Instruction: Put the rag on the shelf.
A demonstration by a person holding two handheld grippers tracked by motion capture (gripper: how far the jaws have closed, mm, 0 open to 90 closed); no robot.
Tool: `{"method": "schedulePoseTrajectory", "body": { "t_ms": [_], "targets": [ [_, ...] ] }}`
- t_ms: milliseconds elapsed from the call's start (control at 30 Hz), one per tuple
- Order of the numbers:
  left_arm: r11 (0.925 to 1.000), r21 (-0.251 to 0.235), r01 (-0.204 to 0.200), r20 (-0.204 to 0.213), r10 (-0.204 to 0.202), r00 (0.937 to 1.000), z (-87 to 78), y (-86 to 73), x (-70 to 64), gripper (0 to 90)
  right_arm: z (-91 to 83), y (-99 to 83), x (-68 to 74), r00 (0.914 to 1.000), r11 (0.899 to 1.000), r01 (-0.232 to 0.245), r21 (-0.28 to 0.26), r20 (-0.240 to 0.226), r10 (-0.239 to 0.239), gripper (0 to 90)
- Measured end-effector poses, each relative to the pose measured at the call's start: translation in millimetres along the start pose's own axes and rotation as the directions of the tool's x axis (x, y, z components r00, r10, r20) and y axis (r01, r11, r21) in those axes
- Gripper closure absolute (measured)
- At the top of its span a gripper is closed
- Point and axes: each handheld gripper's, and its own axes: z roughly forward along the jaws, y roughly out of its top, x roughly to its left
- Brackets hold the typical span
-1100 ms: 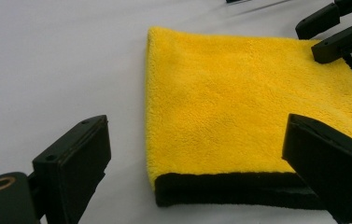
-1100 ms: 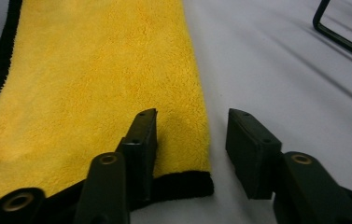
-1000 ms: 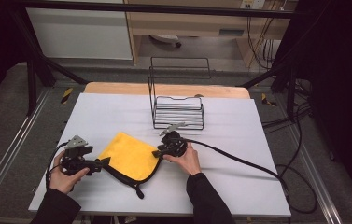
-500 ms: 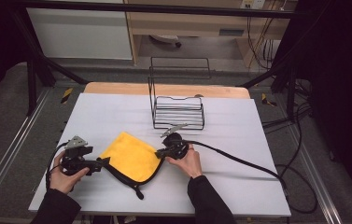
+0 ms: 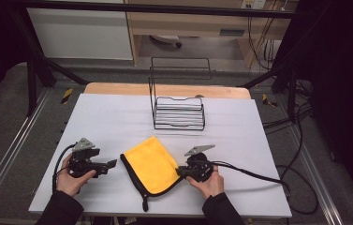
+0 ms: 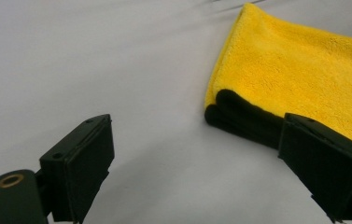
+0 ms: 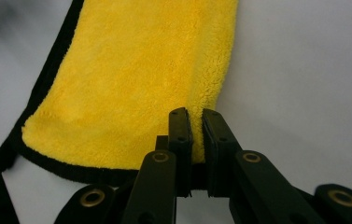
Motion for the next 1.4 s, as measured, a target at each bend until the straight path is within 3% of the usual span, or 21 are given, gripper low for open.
{"method": "schedulePoseTrajectory", "body": {
  "t_ms": [133,267,367,400,467,533,633,733,900,967,1133,1233,1267,1400],
  "targets": [
    [1.0,-0.006,-0.002,0.011,0.002,0.9999,6.9,3.0,-10.1,15.3,-5.3,-14.0,6.0,0.9999,1.0,-0.011,-0.004,0.012,0.011,83.1],
    [0.9997,-0.016,0.018,0.031,-0.018,0.9994,16.1,8.3,-18.7,20.5,-4.5,-16.6,5.3,0.9999,1.0,-0.007,-0.014,0.013,0.007,80.7],
    [0.9996,-0.012,0.026,0.012,-0.026,0.9996,23.8,12.7,-22.5,28.4,-7.3,-14.2,0.0,0.9996,0.999,0.024,-0.027,0.015,-0.023,65.0],
    [0.9995,-0.008,0.031,0.007,-0.031,0.9995,26.7,13.7,-22.7,28.4,-7.3,-14.2,0.0,0.9996,0.999,0.024,-0.027,0.015,-0.023,65.0],
    [0.9992,0.007,0.04,-0.003,-0.04,0.9992,32.6,15.5,-22.1,35.6,-13.2,-6.5,-6.1,0.9977,0.995,0.063,-0.075,0.028,-0.061,53.4],
    [0.9985,0.021,0.05,-0.009,-0.049,0.9987,37.7,17.3,-21.2,38.1,-14.4,-2.9,-8.7,0.9973,0.993,0.071,-0.094,0.027,-0.068,51.3],
    [0.9966,0.032,0.076,0.006,-0.076,0.9971,42.5,20.1,-19.7,46.1,-13.7,8.6,-18.2,0.9971,0.987,0.076,-0.144,0.014,-0.075,41.4],
    [0.9958,0.047,0.078,0.013,-0.079,0.9968,47.3,21.2,-20.9,53.2,-4.8,26.3,-28.3,0.9966,0.982,0.082,-0.171,0.018,-0.08,35.4],
    [0.9939,0.08,0.075,0.023,-0.077,0.9968,53.3,18.4,-24.9,58.8,12.9,47.1,-32.5,0.996,0.979,0.088,-0.183,0.003,-0.089,33.6],
    [0.9937,0.083,0.074,0.023,-0.077,0.9968,54.0,17.5,-25.7,61.9,30.0,63.0,-33.8,0.9957,0.981,0.091,-0.17,-0.002,-0.093,33.7],
    [0.9917,0.097,0.084,0.028,-0.087,0.9958,55.9,16.8,-24.1,63.1,58.7,83.3,-38.6,0.9957,0.987,0.092,-0.13,0.004,-0.092,39.4],
    [0.9905,0.099,0.095,0.037,-0.099,0.9944,57.5,15.9,-22.8,63.3,68.5,87.2,-40.4,0.9958,0.988,0.091,-0.123,0.003,-0.091,41.7],
    [0.991,0.098,0.092,0.036,-0.095,0.9948,57.6,15.8,-22.9,63.6,76.4,89.1,-40.8,0.9956,0.991,0.094,-0.096,0.007,-0.094,42.8],
    [0.9925,0.097,0.074,0.023,-0.077,0.9968,58.4,15.9,-25.7,64.1,84.5,88.1,-43.9,0.9952,0.992,0.098,-0.082,0.007,-0.098,46.2]
  ]
}}
